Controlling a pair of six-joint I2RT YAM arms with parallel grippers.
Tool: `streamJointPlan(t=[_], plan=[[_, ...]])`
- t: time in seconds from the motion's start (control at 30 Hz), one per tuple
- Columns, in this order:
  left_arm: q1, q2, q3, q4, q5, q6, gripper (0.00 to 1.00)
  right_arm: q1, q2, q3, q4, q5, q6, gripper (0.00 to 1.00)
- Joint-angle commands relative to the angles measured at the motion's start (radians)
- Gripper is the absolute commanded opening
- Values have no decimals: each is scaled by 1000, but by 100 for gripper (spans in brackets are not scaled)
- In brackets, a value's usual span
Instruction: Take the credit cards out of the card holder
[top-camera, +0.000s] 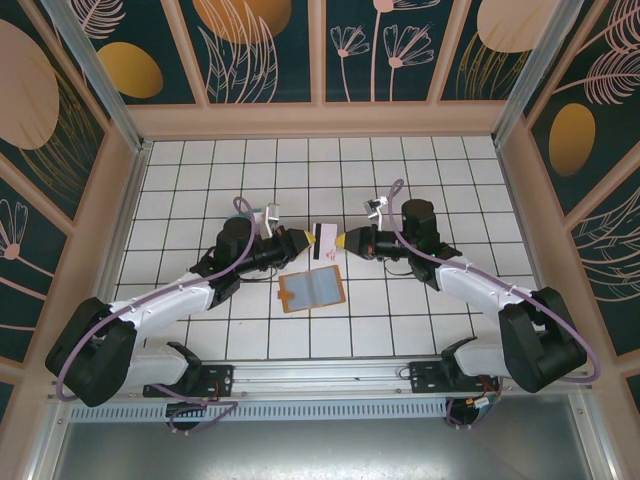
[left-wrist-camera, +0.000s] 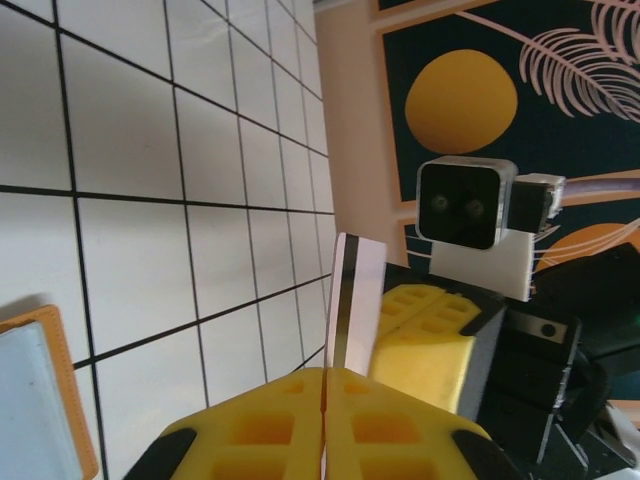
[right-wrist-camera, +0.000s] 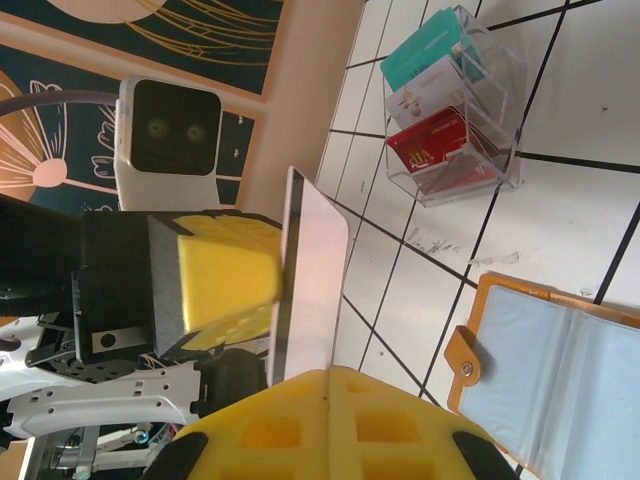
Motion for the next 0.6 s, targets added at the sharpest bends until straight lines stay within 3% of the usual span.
streamJointPlan(t=[0.0, 0.2, 0.23, 0.27, 0.37, 0.57], plan=[[-3, -6, 19, 83, 47, -12, 6, 6, -1, -7, 71, -44, 7, 0], [-1, -7, 29, 102, 47, -20, 0, 6, 6, -3, 76, -52, 5, 0], [-1, -7, 32, 101, 49, -15, 0, 5, 6, -1, 75, -52, 4, 5], [0, -10, 36, 89, 44, -8, 0, 5, 7, 0, 68, -51, -1, 18], [11, -22, 55, 15, 29, 37, 0, 1, 6, 2, 47, -43, -16, 28], [47, -54, 135, -244, 10, 209, 0, -24, -29, -2, -11, -6, -54, 67]])
